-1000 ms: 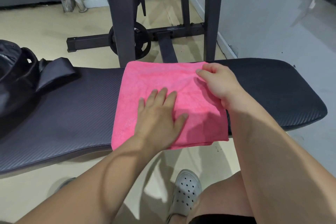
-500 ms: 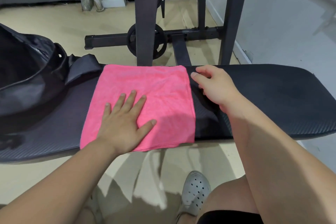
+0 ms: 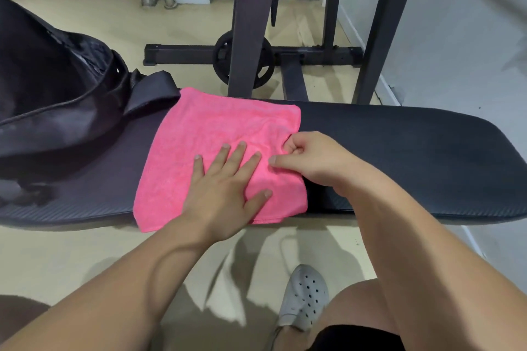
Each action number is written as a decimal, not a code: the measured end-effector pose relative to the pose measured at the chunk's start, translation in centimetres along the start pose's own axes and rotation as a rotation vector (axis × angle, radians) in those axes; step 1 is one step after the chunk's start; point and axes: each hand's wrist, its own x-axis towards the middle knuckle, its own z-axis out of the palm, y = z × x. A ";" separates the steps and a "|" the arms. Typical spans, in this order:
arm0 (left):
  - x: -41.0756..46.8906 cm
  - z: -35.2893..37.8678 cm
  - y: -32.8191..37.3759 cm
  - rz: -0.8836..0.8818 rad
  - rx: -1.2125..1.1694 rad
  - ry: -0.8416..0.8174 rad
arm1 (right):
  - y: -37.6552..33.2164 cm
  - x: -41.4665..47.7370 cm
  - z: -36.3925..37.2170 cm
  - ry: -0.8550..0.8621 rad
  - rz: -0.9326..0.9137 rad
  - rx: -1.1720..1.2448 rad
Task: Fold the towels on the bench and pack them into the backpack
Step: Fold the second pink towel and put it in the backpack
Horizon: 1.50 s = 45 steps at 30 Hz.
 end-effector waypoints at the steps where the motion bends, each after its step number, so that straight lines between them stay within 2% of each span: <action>1: 0.1 0.0 0.0 -0.003 -0.001 -0.003 | 0.1 -0.2 0.0 -0.014 0.012 0.053; 4: 0.2 0.0 0.0 -0.001 -0.002 -0.009 | 0.7 -0.9 -0.2 -0.130 0.099 0.199; 6: 0.2 0.0 0.0 -0.003 0.007 -0.012 | 1.0 -1.4 -0.4 -0.169 0.147 0.212; 11: 0.1 -0.1 0.2 -0.022 0.003 -0.014 | 1.3 -2.4 -1.2 -0.128 0.218 0.110; 15: 0.2 -0.4 0.2 -0.024 -0.040 -0.019 | 1.5 -3.4 -2.6 -0.129 0.250 -0.172; 19: -0.1 -1.2 0.3 -0.016 -0.124 -0.043 | 2.6 -3.0 -3.5 0.118 0.180 -0.140; 21: -0.3 -1.8 0.5 0.003 -0.143 0.014 | 3.2 -1.9 -3.1 0.207 0.138 -0.113; 24: -0.4 -2.4 1.9 0.122 -0.145 0.201 | 2.9 -0.2 -2.1 0.269 0.067 -0.005; 27: -0.2 -2.3 3.6 0.297 -0.145 0.180 | 2.4 1.9 -1.2 0.316 -0.020 0.004; 30: 0.0 -1.1 3.9 0.396 -0.131 0.123 | 1.6 3.5 -0.4 0.284 -0.047 -0.064; 32: 0.0 -0.4 3.7 0.406 -0.103 0.126 | 1.7 4.6 0.0 0.237 -0.023 -0.197; 38: -0.3 1.1 3.3 0.493 -0.131 0.319 | 1.6 6.5 -0.7 0.161 -0.005 -0.377; 45: -0.4 1.0 3.6 0.534 -0.252 0.402 | 2.3 6.8 -0.9 0.068 0.008 -0.442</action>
